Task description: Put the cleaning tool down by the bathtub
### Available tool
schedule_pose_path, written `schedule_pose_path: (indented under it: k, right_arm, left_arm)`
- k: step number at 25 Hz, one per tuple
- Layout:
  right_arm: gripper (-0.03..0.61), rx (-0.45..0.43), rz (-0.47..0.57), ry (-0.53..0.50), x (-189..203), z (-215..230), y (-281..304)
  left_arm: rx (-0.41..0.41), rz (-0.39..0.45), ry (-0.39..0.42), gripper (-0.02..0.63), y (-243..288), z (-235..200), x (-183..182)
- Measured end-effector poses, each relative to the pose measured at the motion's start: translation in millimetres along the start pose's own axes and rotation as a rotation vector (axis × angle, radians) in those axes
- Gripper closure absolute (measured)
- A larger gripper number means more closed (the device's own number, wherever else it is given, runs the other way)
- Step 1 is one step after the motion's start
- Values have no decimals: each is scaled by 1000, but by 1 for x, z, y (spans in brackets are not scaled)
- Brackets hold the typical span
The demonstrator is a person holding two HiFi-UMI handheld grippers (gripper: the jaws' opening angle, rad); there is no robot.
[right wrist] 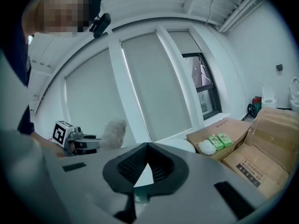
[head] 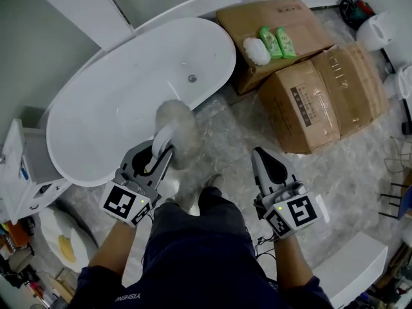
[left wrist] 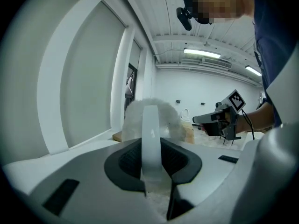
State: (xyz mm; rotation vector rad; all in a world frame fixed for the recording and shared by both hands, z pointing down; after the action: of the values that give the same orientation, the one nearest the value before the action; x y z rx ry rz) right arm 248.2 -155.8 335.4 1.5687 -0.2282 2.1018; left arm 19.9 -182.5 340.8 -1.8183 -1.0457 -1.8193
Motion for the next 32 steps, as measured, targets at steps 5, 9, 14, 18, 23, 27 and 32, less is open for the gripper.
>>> schedule_pose_path:
  k: [5, 9, 14, 18, 23, 27, 32]
  right_arm:
    - [574, 13, -10, 17, 3, 40, 2]
    - [574, 35, -21, 26, 14, 69, 6]
    - [574, 69, -46, 56, 47, 98, 14]
    - [574, 104, -60, 84, 80, 121, 26]
    - [574, 136, -60, 95, 128, 160, 46]
    - [574, 158, -63, 100, 182, 190, 64]
    - [574, 157, -75, 103, 256, 216, 88]
  left_arm:
    - [11, -43, -2, 509, 39, 7, 12]
    - [39, -85, 0, 509, 73, 9, 36]
    - [68, -139, -3, 509, 115, 6, 77]
    - [102, -198, -6, 509, 149, 0, 124]
    - [124, -251, 9, 509, 197, -12, 193]
    - [139, -281, 21, 509, 233, -24, 261]
    - [172, -350, 69, 509, 271, -38, 360]
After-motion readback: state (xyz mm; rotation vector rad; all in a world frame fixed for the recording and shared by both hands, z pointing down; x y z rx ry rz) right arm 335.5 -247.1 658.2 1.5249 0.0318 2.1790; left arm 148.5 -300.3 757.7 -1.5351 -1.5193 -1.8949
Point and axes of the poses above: the fingertips, and each gripper's own axes: y forward along the fingers, z to its right, x out of its underside, the point moved 3 cm from there along -y, backward along the fingers, and after that the axes turned 8 degrees about z, right-handed, at the moved point
